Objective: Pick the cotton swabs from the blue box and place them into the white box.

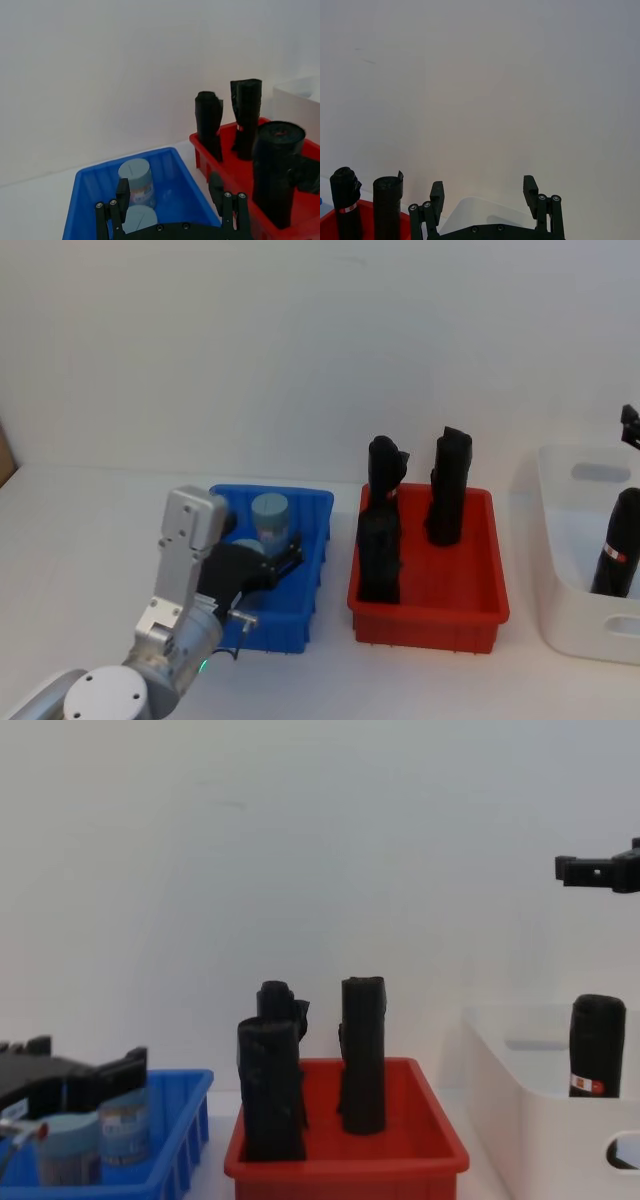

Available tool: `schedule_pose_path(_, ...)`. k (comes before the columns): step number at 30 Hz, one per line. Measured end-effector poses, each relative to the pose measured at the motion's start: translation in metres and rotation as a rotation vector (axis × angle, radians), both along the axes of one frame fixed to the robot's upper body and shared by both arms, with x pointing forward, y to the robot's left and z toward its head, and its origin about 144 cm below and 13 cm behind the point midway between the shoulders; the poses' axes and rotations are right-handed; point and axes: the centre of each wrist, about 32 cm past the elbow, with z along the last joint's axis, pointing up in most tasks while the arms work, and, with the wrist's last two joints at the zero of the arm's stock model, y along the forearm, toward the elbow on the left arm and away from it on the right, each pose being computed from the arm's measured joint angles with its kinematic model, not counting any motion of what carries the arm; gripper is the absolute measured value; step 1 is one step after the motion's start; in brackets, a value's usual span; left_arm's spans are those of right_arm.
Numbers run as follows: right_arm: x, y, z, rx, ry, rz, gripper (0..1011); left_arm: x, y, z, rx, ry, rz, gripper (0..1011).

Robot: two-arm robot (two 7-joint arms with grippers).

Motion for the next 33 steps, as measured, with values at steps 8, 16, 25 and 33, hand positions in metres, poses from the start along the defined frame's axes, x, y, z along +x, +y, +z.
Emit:
schedule_pose_path(8, 0.0, 0.0, 0.0, 0.0, 0.0, 0.0, 1002, 0.003, 0.015, -0.011, -0.031, 0.043, 0.016, 1000)
schedule_pose_path(16, 0.0, 0.0, 0.0, 0.0, 0.0, 0.0, 1001, 0.007, 0.025, -0.014, -0.038, 0.081, 0.025, 1000)
schedule_pose_path(25, 0.0, 0.0, 0.0, 0.0, 0.0, 0.0, 1001, 0.016, 0.034, -0.016, -0.038, 0.127, 0.017, 1000)
schedule_pose_path(33, 0.0, 0.0, 0.0, 0.0, 0.0, 0.0, 1002, 0.026, 0.04, -0.017, -0.039, 0.156, 0.005, 1000)
